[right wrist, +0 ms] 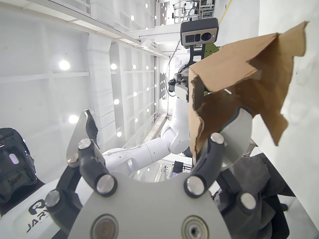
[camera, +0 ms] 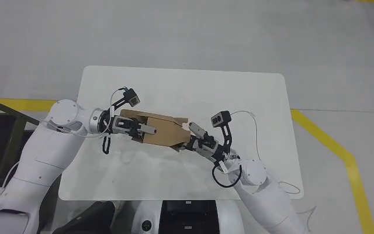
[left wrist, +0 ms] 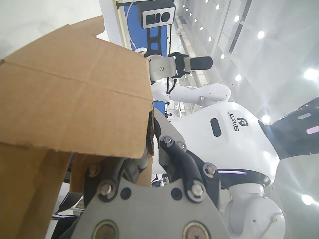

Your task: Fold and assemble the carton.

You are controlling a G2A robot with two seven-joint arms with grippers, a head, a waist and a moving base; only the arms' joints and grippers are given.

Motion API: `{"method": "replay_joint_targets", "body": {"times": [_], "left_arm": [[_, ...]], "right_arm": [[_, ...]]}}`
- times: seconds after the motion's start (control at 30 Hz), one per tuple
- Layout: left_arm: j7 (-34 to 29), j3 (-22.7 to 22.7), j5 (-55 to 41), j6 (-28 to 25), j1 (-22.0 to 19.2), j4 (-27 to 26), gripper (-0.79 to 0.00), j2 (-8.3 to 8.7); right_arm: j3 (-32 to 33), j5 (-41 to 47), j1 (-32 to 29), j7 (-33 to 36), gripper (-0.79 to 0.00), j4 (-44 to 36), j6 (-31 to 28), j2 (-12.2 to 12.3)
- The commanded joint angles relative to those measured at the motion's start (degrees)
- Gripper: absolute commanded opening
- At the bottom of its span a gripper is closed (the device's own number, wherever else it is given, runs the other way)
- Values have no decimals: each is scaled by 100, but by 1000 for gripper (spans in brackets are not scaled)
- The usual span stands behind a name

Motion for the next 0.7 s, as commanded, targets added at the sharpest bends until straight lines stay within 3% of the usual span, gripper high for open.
{"method": "replay_joint_targets", "body": {"times": [0.0,0.67], "left_arm": [[50,-15,72,-13,13,-5,-785,-3],[139,-38,344,-43,116,-157,-785,-56]], "right_arm": [[9,3,-15,25,0,-44,-6,2],[-348,-328,273,-40,0,-298,161,-85]]}}
